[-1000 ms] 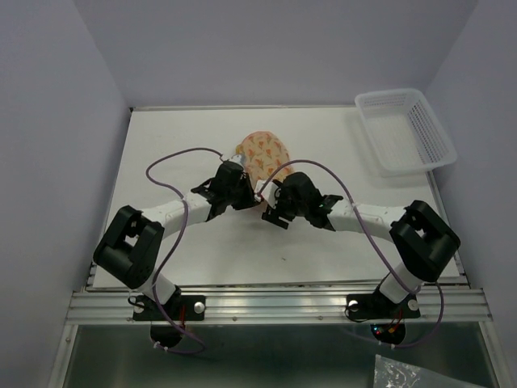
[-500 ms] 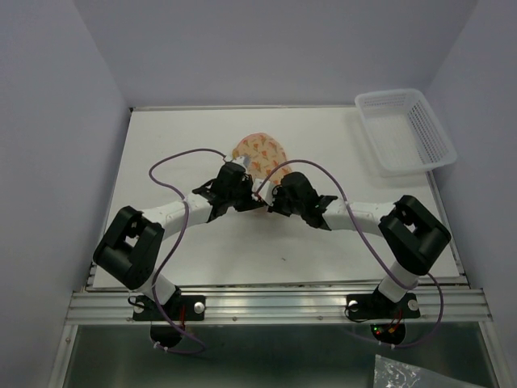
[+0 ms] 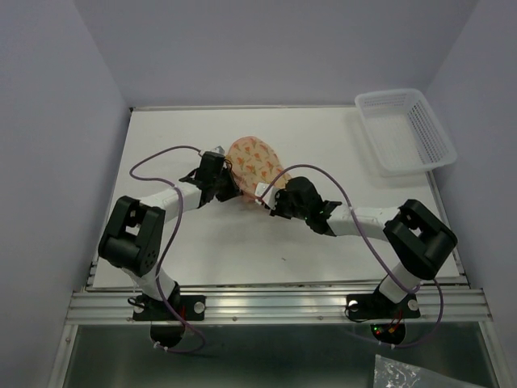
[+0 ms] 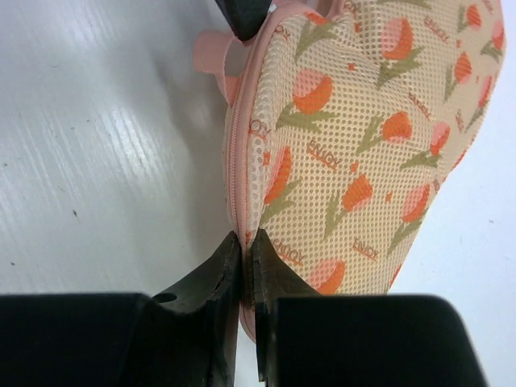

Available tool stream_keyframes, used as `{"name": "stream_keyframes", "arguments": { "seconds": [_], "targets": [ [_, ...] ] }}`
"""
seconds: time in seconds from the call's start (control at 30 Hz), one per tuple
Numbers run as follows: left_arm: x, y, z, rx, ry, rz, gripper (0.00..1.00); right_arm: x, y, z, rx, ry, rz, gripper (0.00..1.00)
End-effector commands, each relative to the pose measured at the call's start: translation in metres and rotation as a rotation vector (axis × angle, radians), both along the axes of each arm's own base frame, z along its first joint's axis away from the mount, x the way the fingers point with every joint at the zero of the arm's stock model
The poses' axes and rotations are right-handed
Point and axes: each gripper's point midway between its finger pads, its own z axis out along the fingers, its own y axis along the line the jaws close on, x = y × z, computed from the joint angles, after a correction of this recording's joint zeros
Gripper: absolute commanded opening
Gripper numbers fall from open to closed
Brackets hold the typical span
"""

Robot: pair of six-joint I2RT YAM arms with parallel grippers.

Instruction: Place the bra in the laundry bag and zip it closed

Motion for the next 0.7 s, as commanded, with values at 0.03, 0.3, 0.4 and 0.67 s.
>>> {"name": "stream_keyframes", "arguments": {
  "seconds": [0.03, 0.3, 0.4, 0.67],
  "targets": [
    [0.047, 0.049, 0.003, 0.126, -0.045, 0.163, 0.0, -0.003, -0.016, 0.007, -0.001, -0.019, -0.044, 0.04],
    [0.085, 0.104, -0.007, 0.207, -0.021, 0.309, 0.0, -0.017, -0.035, -0.005, -0.01, 0.028, -0.068, 0.01],
    [0.094, 0.126, -0.006, 0.224, -0.017, 0.358, 0.0, -0.02, -0.041, -0.009, -0.022, 0.042, -0.082, 0.01],
    [0.117, 0.173, 0.006, 0.283, -0.047, 0.459, 0.0, -0.013, -0.057, -0.011, -0.016, 0.054, -0.136, 0.01]
  ]
}}
